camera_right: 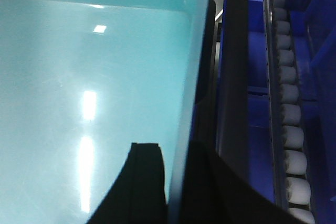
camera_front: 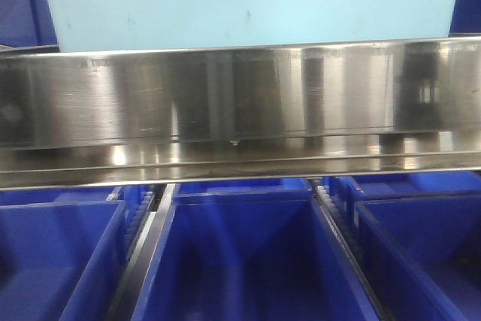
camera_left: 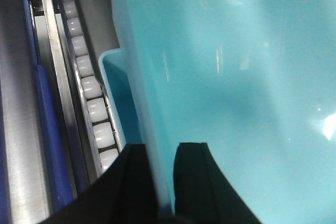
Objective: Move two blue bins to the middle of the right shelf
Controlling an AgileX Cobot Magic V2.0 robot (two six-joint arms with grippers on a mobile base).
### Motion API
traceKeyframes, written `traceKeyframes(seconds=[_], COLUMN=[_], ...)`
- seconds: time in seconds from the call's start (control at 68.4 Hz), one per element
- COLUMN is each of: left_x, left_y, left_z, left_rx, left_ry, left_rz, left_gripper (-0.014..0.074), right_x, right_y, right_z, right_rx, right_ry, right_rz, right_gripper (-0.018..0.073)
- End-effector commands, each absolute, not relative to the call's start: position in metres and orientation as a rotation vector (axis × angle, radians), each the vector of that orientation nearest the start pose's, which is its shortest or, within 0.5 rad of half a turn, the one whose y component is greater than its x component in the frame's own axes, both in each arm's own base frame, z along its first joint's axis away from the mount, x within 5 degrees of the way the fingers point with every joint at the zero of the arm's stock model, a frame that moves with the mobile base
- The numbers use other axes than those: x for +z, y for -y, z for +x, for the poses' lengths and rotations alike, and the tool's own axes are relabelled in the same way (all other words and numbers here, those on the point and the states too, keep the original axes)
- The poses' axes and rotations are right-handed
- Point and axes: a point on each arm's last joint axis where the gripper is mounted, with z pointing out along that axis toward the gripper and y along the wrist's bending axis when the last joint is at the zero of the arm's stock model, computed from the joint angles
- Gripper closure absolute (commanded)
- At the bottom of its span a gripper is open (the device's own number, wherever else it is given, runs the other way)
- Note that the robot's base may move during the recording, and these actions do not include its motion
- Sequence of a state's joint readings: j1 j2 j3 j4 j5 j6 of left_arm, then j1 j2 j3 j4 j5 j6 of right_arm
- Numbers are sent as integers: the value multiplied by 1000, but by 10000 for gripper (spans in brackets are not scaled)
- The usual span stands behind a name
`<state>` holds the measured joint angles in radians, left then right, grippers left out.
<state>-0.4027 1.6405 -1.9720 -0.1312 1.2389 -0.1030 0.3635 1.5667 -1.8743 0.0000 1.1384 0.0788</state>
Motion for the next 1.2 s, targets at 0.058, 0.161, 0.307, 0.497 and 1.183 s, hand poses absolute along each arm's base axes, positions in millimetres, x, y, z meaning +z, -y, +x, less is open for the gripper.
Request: traceKeyframes(seconds=[0.058,0.161,0.307,0.497,1.183], left_x=[467,467,467,467,452], left_y=[149,149,149,149,143], left_z=[301,301,301,301,307], left_rx=[-462,-462,-462,-462,-344], left_ry=[-2345,-2345,-2345,-2345,-2391], left_rz=[399,399,399,399,395], left_gripper=[707,707,672,391,27], right_x=[464,462,460,458,462], right_y=[-116,-116,-115,-114,-111], right_z=[305,304,302,300,296], right_rx=[228,222,216,200,189], right_ry=[-2278,-2309,-2337,-2369,-2356], right_rz=[-344,-348,-353,-357,-353], right_gripper=[711,711,622,194,0])
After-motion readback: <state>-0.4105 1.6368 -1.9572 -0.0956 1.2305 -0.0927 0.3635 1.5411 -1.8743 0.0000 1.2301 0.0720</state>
